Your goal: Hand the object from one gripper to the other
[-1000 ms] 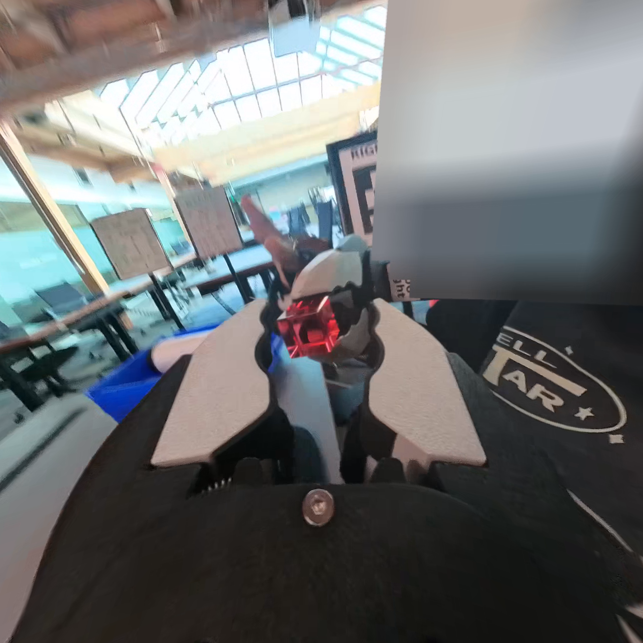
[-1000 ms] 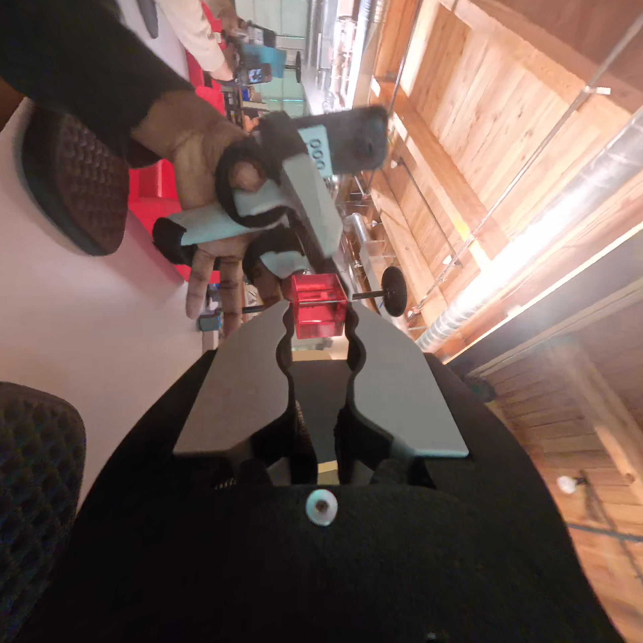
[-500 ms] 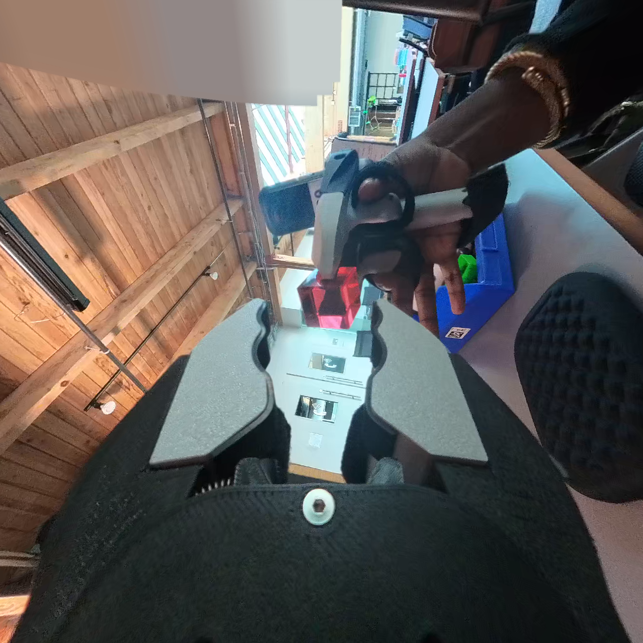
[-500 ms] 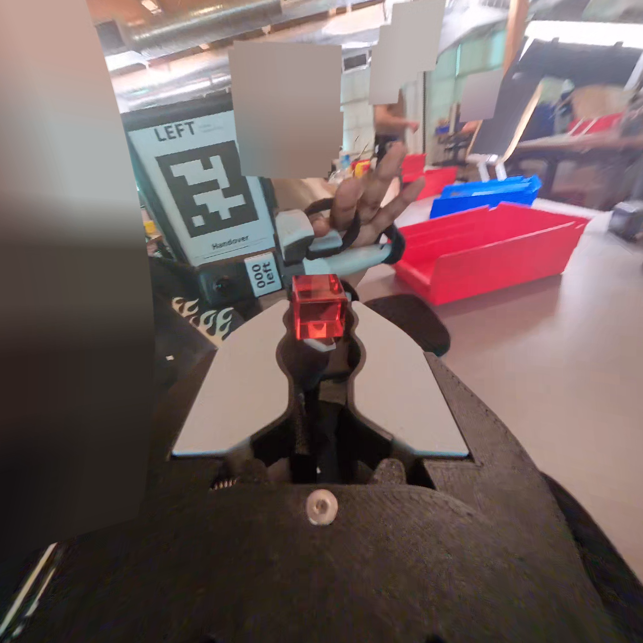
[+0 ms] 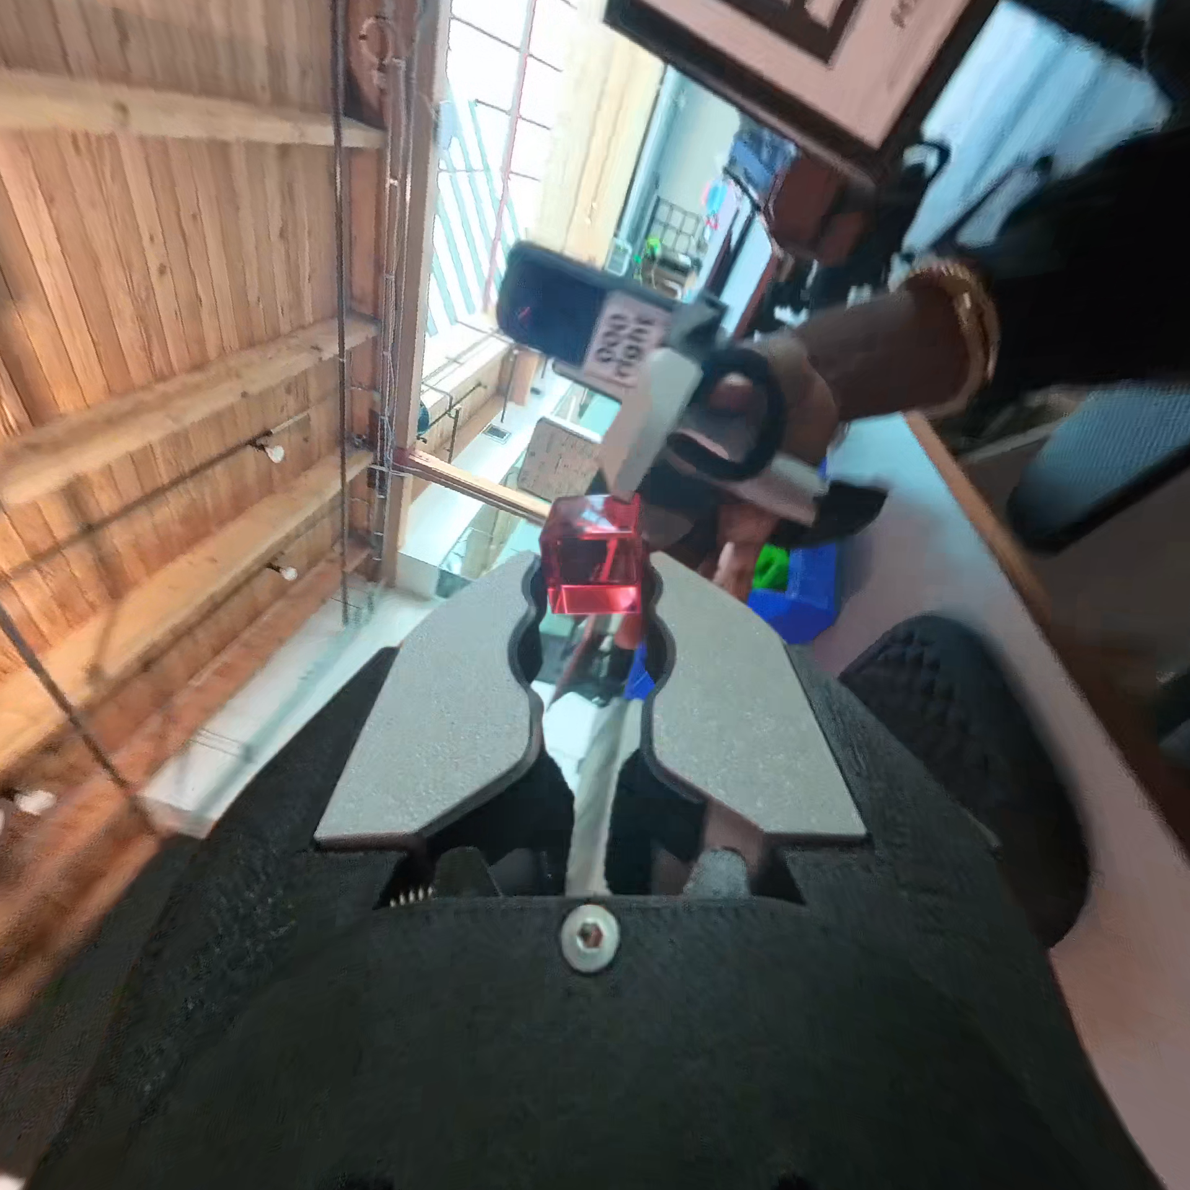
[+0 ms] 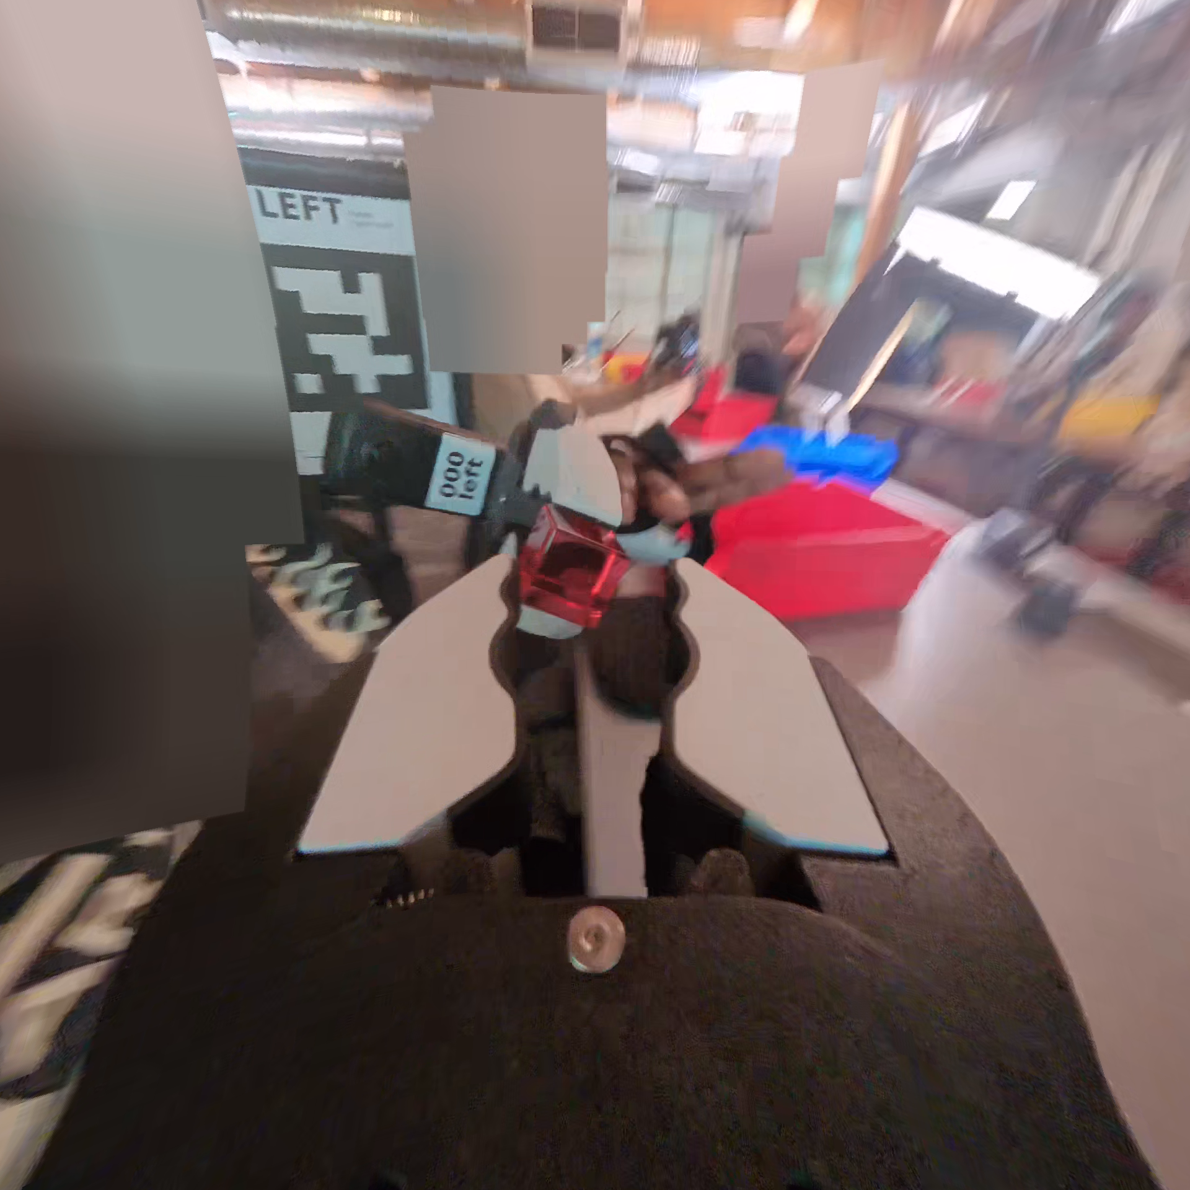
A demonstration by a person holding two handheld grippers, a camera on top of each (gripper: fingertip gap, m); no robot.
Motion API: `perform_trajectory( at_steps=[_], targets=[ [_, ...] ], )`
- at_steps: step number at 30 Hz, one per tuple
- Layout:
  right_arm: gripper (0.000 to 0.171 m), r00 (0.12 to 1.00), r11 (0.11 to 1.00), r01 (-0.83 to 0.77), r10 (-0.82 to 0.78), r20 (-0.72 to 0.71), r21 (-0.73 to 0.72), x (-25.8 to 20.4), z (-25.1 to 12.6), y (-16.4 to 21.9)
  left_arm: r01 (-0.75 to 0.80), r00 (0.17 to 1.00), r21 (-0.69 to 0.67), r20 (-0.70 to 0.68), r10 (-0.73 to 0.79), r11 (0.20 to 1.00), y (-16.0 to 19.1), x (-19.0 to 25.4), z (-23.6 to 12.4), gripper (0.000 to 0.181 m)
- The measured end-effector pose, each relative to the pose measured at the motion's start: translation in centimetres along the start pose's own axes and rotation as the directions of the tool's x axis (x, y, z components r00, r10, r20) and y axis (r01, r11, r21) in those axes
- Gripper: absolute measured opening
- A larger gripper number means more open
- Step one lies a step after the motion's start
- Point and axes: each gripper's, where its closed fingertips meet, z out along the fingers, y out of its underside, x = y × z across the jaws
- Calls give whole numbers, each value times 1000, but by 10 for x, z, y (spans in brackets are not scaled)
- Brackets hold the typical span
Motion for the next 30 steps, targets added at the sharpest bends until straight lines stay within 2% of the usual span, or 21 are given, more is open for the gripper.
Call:
perform_trajectory(
  at_steps=[2,3,4,6,8,9,10,12,15,16,18,20,21,23,25,27,29,30],
  targets=[
    [55,943,945,320,-311,-118,62,5,-4,-12,183,983,38,1,-183,982,0,-9,-2,27],
    [57,862,869,492,-481,-158,43,3,-6,-14,285,959,51,-27,-283,957,0,-10,-3,27],
    [60,749,764,646,-634,-192,-4,2,-7,-14,390,920,60,-56,-387,919,0,-11,-3,27],
    [60,445,485,861,-864,-237,-152,4,-9,-11,594,799,47,-148,-583,803,-1,-8,-4,27],
    [54,131,190,943,-967,-219,-274,2,-8,-9,744,651,6,-238,-721,669,-1,-2,-4,28],
    [52,24,87,946,-980,-199,-314,0,-6,-7,786,590,-11,-286,-755,618,-3,2,-5,28],
    [51,-32,29,939,-985,-171,-343,-1,-4,-4,817,536,-29,-327,-778,576,-5,7,-6,27],
    [50,-65,-9,935,-987,-145,-354,-3,1,0,853,463,-65,-363,-809,518,-5,13,-4,27],
    [37,-86,-41,938,-990,-115,-345,-7,6,6,857,431,-114,-373,-822,502,-3,22,-1,27],
    [29,-82,-46,935,-993,-90,-351,-6,7,10,859,432,-107,-373,-821,501,-3,21,-1,27],
    [28,-60,-24,936,-994,-94,-351,-6,7,9,857,440,-97,-375,-816,507,-4,20,-2,27],
    [27,-5,30,933,-995,-96,-359,-4,6,9,837,487,-62,-370,-791,544,-4,18,-2,30],
    [27,37,73,931,-993,-108,-357,-3,5,7,810,543,-19,-355,-761,586,-5,14,-2,37],
    [27,160,210,915,-973,-169,-343,1,2,0,696,707,87,-261,-658,713,-5,3,-3,55],
    [27,384,443,849,-892,-238,-289,8,-1,-8,479,877,132,-117,-466,868,-3,-7,-4,64],
    [27,660,702,687,-711,-243,-187,9,-2,-9,154,987,94,28,-157,984,1,-13,-7,64],
    [27,883,901,424,-435,-177,-95,6,-2,-6,-133,986,-8,104,133,991,6,-15,-8,64],
    [28,956,963,258,-265,-129,-72,5,-1,-4,-223,968,-47,102,227,974,8,-12,-8,63]
  ],
)
